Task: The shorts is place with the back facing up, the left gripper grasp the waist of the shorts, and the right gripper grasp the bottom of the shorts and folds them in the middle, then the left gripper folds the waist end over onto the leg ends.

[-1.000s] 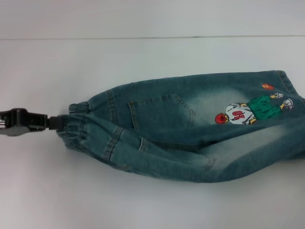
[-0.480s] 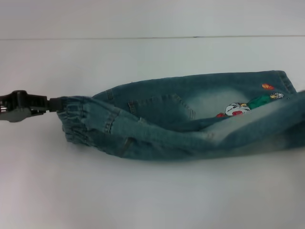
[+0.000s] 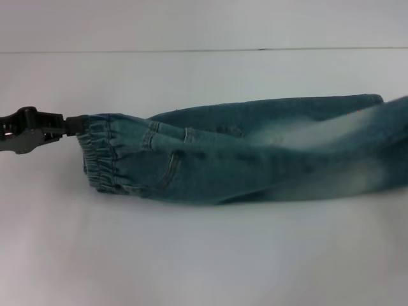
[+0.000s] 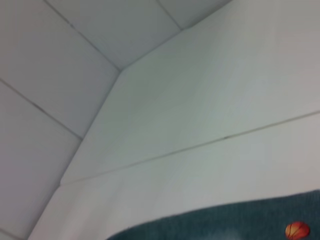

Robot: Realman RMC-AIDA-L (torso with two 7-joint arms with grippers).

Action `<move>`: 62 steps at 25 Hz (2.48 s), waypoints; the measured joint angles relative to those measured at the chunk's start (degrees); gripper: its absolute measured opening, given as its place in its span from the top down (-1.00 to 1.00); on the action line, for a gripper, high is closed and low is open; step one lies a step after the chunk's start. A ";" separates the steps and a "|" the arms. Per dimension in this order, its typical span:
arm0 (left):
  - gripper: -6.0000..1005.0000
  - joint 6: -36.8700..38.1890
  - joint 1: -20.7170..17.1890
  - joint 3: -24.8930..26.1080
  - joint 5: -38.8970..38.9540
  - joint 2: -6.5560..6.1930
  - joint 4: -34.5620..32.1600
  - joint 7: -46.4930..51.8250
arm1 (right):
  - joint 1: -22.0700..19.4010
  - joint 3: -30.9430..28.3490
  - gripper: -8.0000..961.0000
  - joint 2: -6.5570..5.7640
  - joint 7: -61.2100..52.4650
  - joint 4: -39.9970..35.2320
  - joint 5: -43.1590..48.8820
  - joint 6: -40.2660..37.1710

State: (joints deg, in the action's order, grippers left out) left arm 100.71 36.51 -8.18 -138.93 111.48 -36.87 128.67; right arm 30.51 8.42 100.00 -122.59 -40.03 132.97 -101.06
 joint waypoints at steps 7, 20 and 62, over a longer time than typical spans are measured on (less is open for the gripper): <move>0.88 -2.46 -0.19 -0.02 0.83 0.42 0.67 1.05 | 0.41 0.31 0.96 0.47 -2.23 0.53 -1.72 3.99; 0.88 -8.12 0.08 -0.50 3.95 1.85 3.13 1.33 | 1.90 0.69 0.96 1.95 -4.85 0.67 -1.94 7.72; 0.87 -3.99 0.58 -5.01 4.33 0.08 3.09 3.24 | 3.12 6.65 0.96 1.05 -13.09 0.57 -1.53 9.44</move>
State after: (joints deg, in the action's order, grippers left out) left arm 96.72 37.09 -13.19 -134.60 111.55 -33.78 131.92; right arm 33.64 15.07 101.05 -135.68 -39.46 131.44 -91.62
